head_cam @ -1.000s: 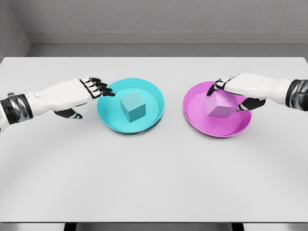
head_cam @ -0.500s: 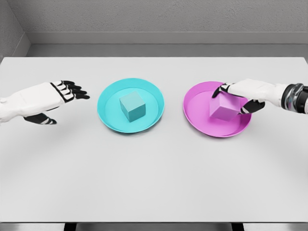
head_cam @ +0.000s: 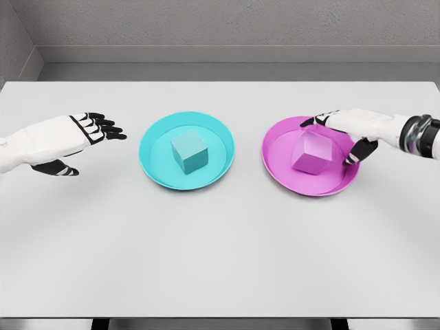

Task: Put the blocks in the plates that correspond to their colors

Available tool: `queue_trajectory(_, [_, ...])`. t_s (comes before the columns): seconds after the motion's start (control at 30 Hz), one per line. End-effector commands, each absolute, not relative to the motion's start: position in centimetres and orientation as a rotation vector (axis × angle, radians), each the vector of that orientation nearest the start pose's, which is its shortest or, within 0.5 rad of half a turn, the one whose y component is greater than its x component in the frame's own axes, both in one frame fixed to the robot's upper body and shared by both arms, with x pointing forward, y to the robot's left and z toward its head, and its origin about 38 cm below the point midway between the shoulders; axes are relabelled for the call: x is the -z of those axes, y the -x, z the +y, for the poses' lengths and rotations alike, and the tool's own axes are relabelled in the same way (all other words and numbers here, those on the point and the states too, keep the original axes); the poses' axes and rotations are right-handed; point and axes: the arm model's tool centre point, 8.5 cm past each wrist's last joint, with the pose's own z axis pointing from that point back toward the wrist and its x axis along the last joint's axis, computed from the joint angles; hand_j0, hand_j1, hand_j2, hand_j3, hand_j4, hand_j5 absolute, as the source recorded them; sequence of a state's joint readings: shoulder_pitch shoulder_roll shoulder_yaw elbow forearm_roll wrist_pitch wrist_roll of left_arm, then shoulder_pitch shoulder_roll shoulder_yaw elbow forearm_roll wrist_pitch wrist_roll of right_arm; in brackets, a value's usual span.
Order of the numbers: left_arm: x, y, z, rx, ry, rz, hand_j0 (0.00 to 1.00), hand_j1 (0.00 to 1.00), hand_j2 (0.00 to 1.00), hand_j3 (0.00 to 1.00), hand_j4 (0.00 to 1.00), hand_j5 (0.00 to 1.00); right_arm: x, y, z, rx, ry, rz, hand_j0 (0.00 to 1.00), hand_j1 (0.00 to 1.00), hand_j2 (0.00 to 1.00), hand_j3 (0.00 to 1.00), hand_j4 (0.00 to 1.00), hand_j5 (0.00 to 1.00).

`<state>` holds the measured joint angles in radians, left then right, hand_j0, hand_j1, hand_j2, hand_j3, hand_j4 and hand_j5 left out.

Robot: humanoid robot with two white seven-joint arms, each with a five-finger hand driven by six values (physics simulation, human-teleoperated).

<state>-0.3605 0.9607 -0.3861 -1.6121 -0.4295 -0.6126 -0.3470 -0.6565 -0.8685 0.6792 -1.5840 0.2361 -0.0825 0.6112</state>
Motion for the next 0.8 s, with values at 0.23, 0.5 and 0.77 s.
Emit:
queue_trajectory(0.23, [-22.5,-38.5,34.6,2.007,-0.531,-1.518,1.0,1.0,1.0,1.0,1.0,1.0,-27.0,-43.4,-32.6,-1.796,0.494,-1.289,1.0,1.0,1.0,1.0,1.0,1.0])
queue_trajectory(0.5, [-22.5,-38.5,34.6,2.007,-0.531,-1.518,1.0,1.0,1.0,1.0,1.0,1.0,-28.2,-38.2,-35.4,-2.027,0.417,-1.496,1.0,1.0,1.0,1.0,1.0,1.0])
queue_trajectory(0.77, [-22.5,-38.4,34.6,2.008,-0.529,-1.518,1.0,1.0,1.0,1.0,1.0,1.0,-27.4,-37.0,-34.4,-2.066,0.374,-1.492,1.0,1.0,1.0,1.0,1.0,1.0])
